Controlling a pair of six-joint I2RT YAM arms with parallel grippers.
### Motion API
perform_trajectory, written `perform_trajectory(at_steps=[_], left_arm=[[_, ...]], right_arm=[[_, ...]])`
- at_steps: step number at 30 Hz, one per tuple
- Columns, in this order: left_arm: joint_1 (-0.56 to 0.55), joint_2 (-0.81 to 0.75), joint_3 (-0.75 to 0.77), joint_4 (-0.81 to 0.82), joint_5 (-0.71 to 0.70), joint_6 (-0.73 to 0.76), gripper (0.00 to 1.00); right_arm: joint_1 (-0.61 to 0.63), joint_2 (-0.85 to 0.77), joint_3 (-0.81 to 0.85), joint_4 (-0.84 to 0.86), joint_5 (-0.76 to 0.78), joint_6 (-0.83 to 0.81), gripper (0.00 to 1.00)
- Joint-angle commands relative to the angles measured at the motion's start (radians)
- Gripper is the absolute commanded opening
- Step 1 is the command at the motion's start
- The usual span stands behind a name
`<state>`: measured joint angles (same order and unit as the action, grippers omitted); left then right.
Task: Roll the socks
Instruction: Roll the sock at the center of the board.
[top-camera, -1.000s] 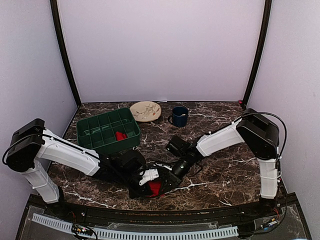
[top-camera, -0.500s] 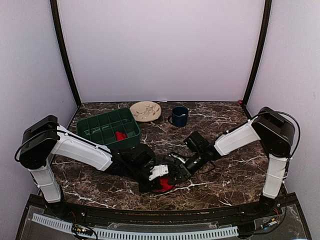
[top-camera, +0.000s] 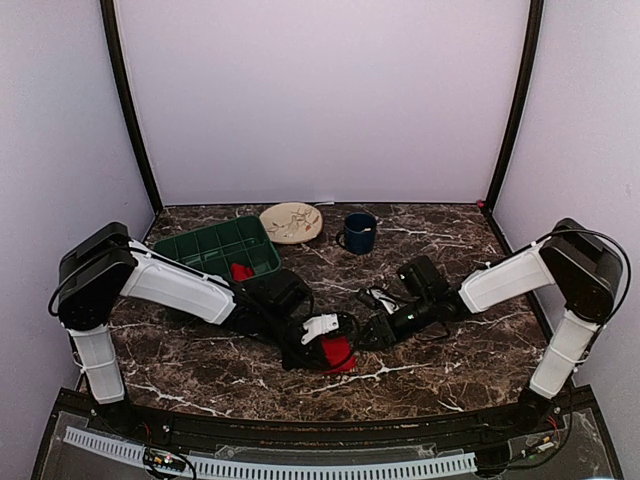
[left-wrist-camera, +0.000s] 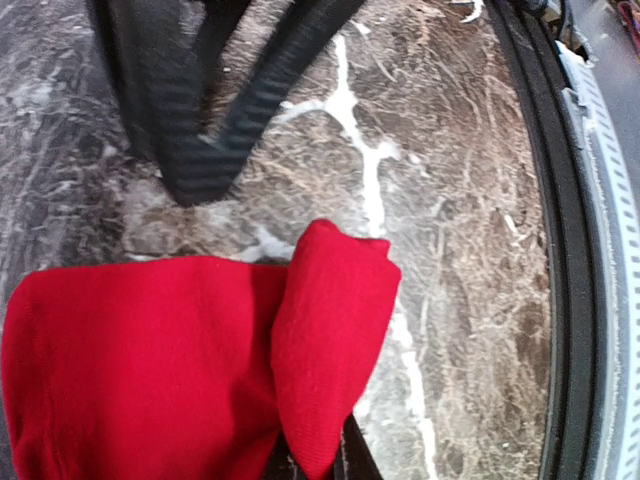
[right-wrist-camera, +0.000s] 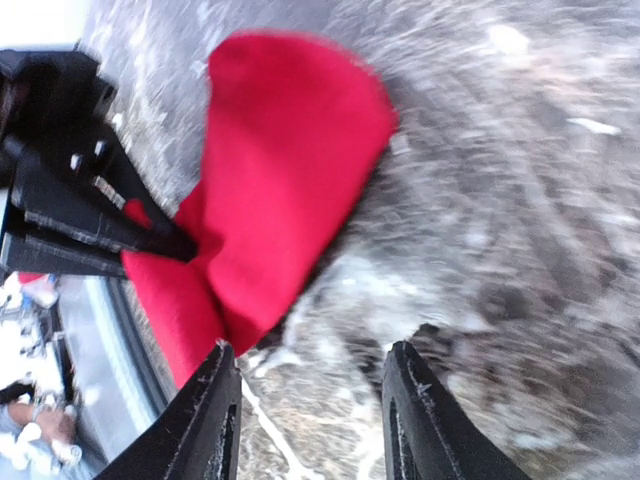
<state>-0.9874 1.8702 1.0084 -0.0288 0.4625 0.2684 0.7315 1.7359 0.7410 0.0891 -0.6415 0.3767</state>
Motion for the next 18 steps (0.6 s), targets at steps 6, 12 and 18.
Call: perform_trajectory(at_steps=[6,12,18], left_arm=[[0.032,0.048,0.059,-0.126,0.194,-0.055,0.00],[0.071,0.088,0.089,-0.158,0.304,-0.095,0.00],[0.099,0.140,0.130,-0.217,0.388,-0.103,0.00]], right_arm=[[-0.010,-0.153,-0.098,0.119,0.221,0.021,0.46],[0.015,-0.260,-0.150,0.144,0.301,-0.048,0.47],[0.117,-0.315,-0.170,0.138,0.411,-0.145,0.47]])
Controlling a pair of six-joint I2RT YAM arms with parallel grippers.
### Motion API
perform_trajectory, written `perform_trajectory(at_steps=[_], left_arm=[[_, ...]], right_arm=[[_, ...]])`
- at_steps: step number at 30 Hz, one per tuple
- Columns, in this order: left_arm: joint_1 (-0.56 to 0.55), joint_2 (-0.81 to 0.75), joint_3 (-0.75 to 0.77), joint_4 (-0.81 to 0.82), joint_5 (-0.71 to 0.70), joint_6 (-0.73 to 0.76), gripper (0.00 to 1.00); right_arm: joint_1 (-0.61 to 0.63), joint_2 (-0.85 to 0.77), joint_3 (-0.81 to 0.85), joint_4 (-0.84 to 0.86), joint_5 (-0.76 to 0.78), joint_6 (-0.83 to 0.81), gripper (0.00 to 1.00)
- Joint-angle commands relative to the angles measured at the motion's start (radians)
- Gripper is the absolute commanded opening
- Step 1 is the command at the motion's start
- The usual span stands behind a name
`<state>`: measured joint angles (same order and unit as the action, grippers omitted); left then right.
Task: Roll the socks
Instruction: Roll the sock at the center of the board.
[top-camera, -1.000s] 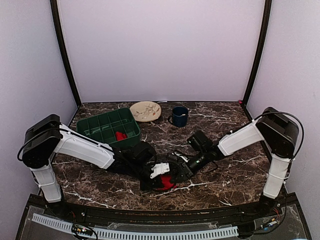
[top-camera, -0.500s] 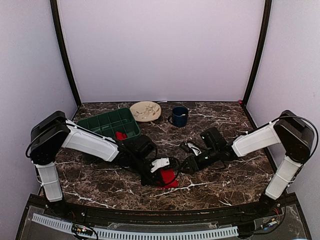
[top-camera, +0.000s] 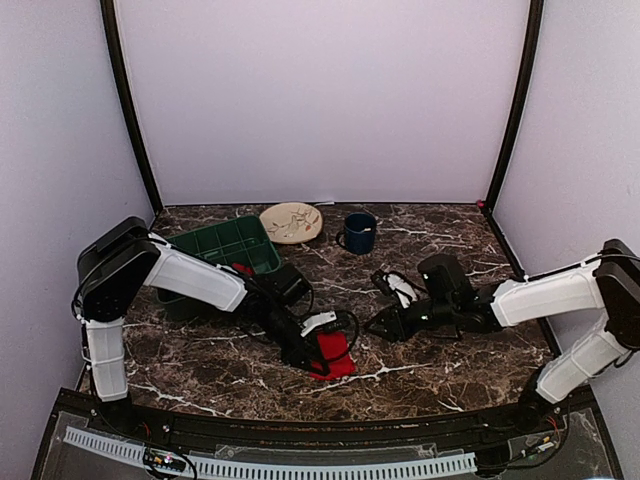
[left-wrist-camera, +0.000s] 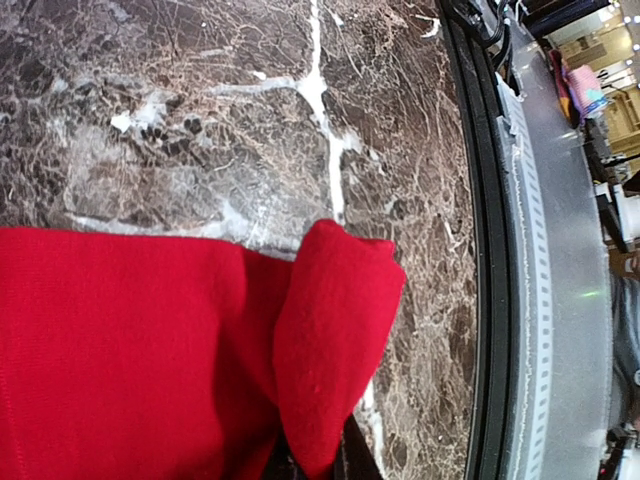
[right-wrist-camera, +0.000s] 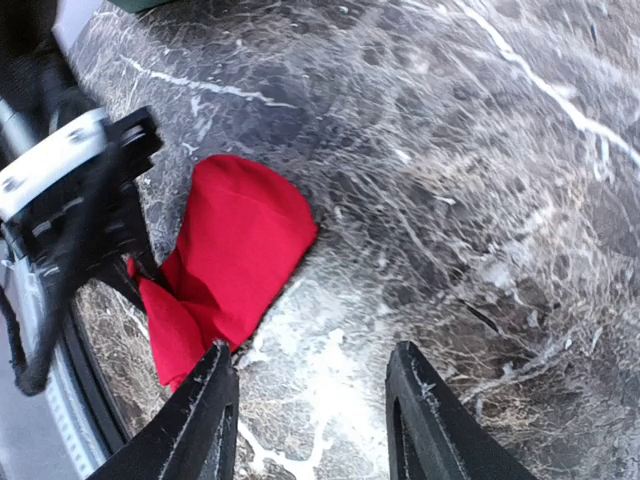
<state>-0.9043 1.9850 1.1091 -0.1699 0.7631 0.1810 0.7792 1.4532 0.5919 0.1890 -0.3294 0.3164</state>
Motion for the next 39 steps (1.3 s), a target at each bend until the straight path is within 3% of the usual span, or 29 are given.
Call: perform_trajectory(at_steps=[1,9,19,39], left_arm=[[0.020,0.031,0.034,-0.080,0.099,-0.017,0.00],[0.043,0.093,0.080,-0.147,0.191,-0.021,0.00],[0.062,0.138,0.121,-0.218,0.263,0.000,0.00],[0.071,0.177,0.172,-0.299,0.298,0.057,0.00]], right_arm=[[0.092,-0.035,-0.023,0.038,0.117,-0.097,0.47],[0.262,-0.089,-0.039,0.011,0.267,-0.205,0.47],[0.343,-0.021,0.016,-0.038,0.266,-0.282,0.48],[0.387,0.178,0.149,-0.075,0.222,-0.358,0.48]])
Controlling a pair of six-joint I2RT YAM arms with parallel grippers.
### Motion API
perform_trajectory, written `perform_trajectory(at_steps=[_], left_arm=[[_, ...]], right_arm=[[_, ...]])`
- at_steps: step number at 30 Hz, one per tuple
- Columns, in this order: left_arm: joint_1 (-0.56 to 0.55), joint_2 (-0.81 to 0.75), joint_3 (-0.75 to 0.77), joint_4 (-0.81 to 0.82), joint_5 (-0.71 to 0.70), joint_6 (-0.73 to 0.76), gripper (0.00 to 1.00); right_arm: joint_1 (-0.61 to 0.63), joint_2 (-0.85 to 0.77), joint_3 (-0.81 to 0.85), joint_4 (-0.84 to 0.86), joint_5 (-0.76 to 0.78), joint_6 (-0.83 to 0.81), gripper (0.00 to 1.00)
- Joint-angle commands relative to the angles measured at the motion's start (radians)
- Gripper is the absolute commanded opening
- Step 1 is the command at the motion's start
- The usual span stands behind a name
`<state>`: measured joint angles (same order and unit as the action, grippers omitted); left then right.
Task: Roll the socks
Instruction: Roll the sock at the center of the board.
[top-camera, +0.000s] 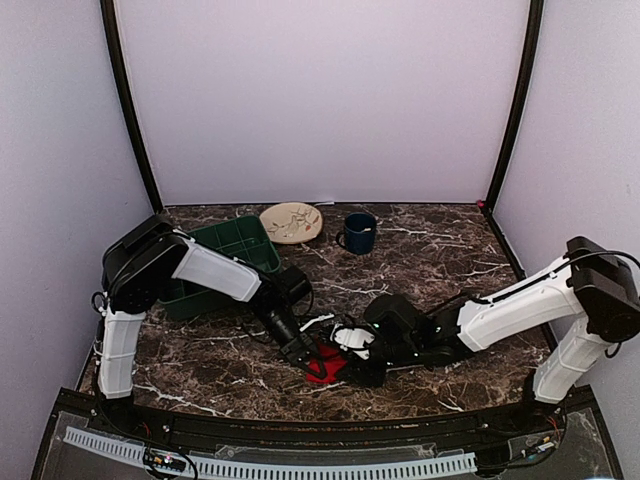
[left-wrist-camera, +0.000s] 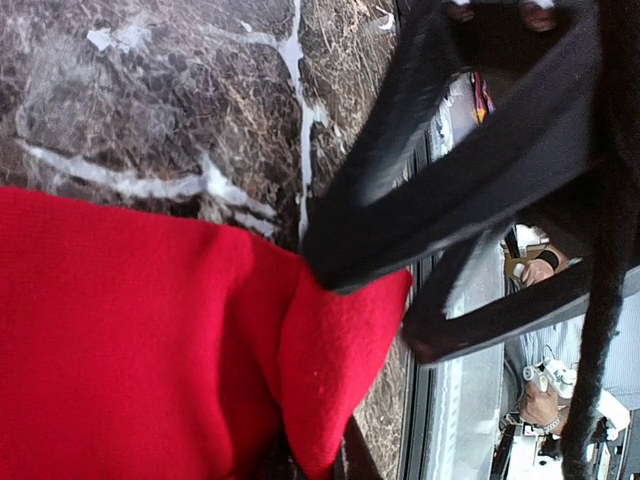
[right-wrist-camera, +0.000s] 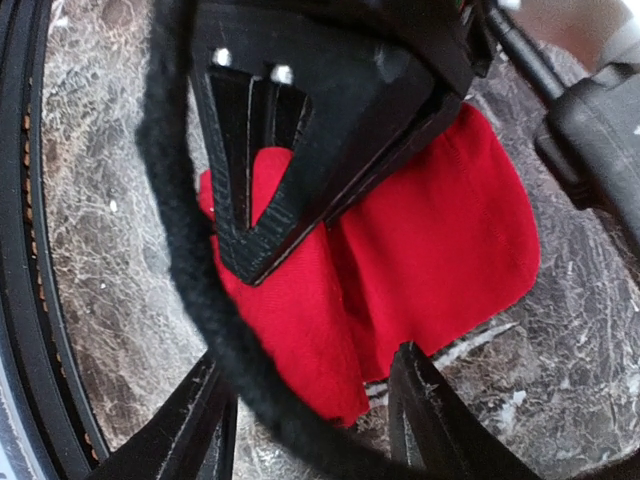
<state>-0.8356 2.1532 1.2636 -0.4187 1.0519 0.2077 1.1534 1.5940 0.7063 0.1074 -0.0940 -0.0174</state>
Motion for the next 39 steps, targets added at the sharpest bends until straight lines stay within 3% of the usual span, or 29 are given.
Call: perform_trajectory(at_steps=[1,12,28,33,39], left_arm=[[0.003,0.010,0.018,-0.052,0.011,0.031,0.00],[0.007,0.022,0.023,-0.062,0.021,0.036,0.00],[0.007,0.050,0.043,-0.083,0.019,0.034,0.01],[0.009,0.050,0.056,-0.096,-0.007,0.026,0.16],[0.009,0.045,0.061,-0.103,-0.046,0.006,0.30]], right_arm=[[0.012,0.044,0.036,0.007,-0.016,-0.025,0.48],[0.014,0.084,0.043,0.033,-0.040,-0.034,0.45],[0.045,0.088,0.055,0.026,0.006,-0.065,0.24],[0.048,0.099,0.068,0.012,-0.011,-0.078,0.10],[0.048,0.103,0.064,0.009,-0.027,-0.073,0.04]])
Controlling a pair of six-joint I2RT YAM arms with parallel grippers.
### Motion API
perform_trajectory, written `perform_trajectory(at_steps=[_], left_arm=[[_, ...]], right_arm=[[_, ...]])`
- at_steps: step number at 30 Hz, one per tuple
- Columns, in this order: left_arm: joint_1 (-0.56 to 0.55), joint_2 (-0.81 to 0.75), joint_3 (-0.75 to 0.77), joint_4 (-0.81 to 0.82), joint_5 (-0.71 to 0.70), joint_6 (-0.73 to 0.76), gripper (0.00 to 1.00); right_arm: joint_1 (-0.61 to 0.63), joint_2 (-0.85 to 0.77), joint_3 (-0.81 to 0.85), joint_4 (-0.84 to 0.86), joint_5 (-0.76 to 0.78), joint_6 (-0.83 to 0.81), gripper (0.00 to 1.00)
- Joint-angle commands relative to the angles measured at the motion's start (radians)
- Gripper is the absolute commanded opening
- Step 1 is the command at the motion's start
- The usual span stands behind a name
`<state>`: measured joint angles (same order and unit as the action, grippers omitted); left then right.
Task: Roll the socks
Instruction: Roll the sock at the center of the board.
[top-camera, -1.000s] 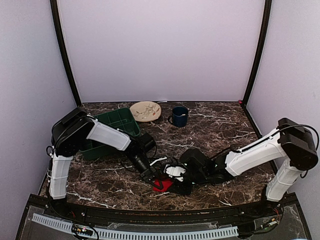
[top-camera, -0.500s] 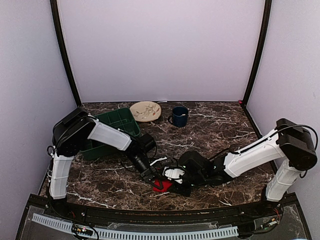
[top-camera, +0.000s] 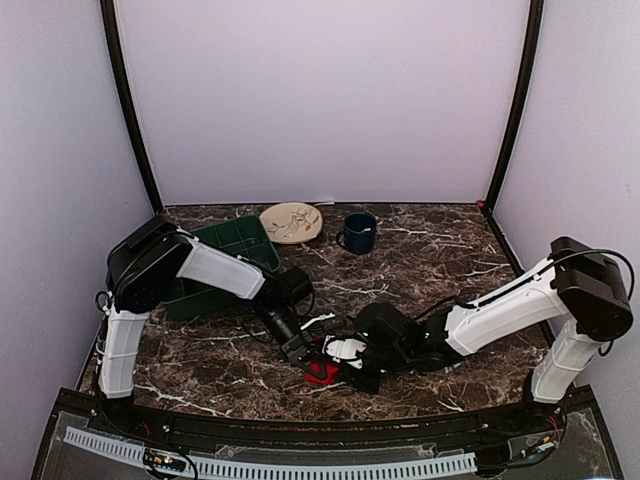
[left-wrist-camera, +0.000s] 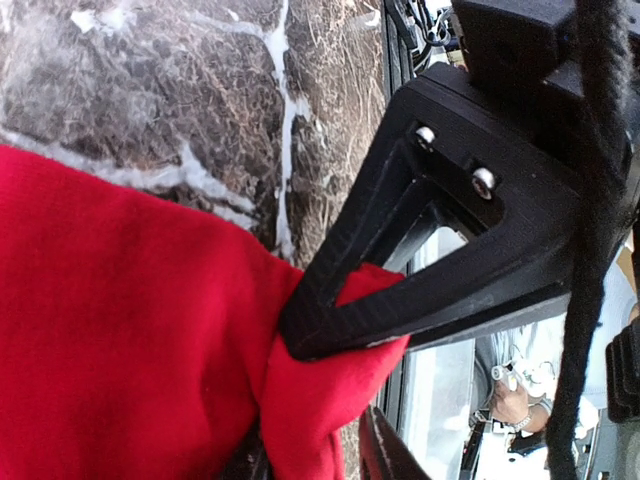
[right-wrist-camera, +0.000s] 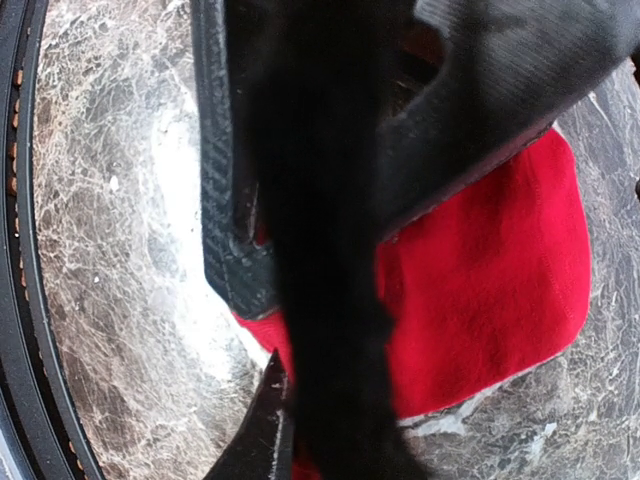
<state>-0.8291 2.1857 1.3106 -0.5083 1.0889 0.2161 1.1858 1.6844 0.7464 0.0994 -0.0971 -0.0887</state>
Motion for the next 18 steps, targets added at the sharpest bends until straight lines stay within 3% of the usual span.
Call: perform_trajectory(at_steps=[1,9,18], left_arm=[[0.004,0.007,0.012,-0.013,-0.092,-0.007,0.31],[0.019,-0.027,-0.014,0.018,-0.149,-0.041,0.34],[0.070,-0.023,-0.062,0.053,-0.158,-0.071,0.46]], right_arm=[[0.015,0.013,0.021,0.017,-0.027,0.000,0.03],[0.014,0.004,0.001,0.029,-0.019,0.019,0.02],[0.015,0.001,-0.006,0.039,-0.005,0.023,0.02]])
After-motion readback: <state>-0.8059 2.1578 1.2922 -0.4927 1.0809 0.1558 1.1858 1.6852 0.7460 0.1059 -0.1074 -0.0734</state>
